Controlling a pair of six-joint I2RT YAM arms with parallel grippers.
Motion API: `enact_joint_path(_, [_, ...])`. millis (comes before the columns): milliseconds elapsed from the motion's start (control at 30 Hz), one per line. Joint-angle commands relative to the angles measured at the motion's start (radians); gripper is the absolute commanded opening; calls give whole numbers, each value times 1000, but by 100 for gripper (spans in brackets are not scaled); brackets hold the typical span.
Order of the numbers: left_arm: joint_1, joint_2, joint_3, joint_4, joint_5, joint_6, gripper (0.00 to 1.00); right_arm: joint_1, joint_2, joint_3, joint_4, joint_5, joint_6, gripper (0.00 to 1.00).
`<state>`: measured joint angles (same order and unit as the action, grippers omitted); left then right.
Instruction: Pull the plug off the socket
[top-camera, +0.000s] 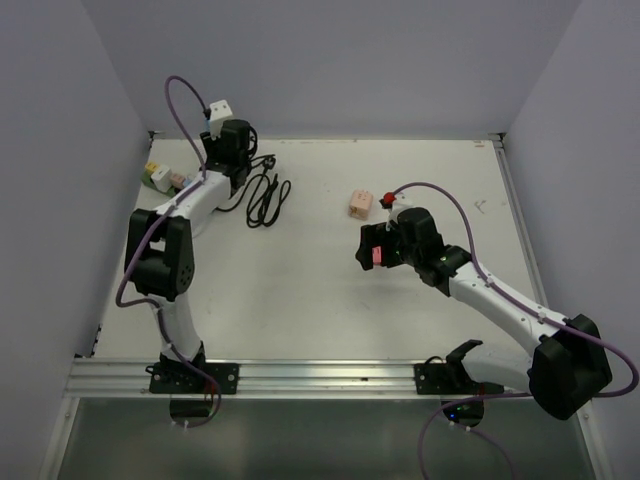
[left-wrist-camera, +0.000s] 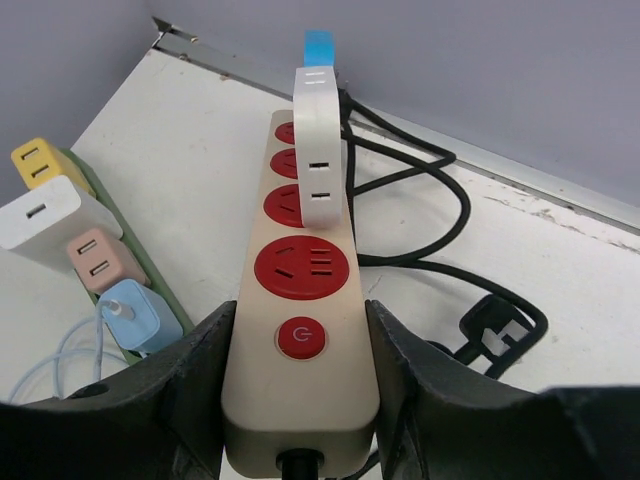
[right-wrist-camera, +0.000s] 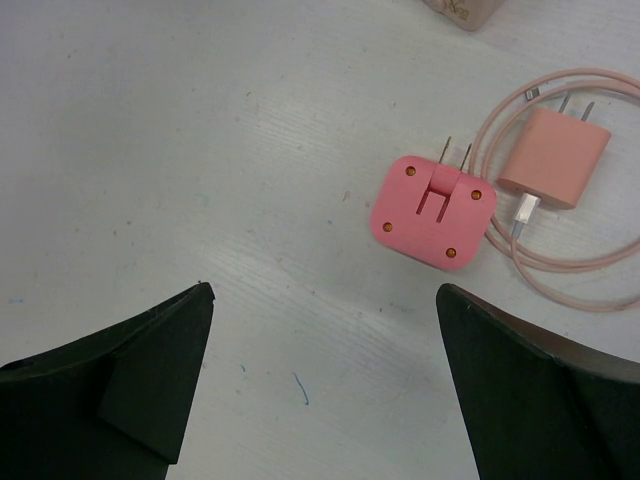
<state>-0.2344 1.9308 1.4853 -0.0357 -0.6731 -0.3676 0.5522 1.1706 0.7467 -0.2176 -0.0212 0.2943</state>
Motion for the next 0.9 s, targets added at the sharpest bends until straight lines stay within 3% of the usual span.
enact_joint_path(0, [-14,-147,-25,138,38,102,0,0,-22,26,17,-23,5,97])
enact_joint_path(333, [-155,-401,-313,178,234,95,0,0,-43,23,15,-20,20,97])
enact_joint_path(567, [-233,-611,-545,223,510,76,0,0,-54,14,24,-6,31,96])
enact_joint_path(867, [-352,-734,-819,250,608,36,0,0,-57,5,35,6,54,96])
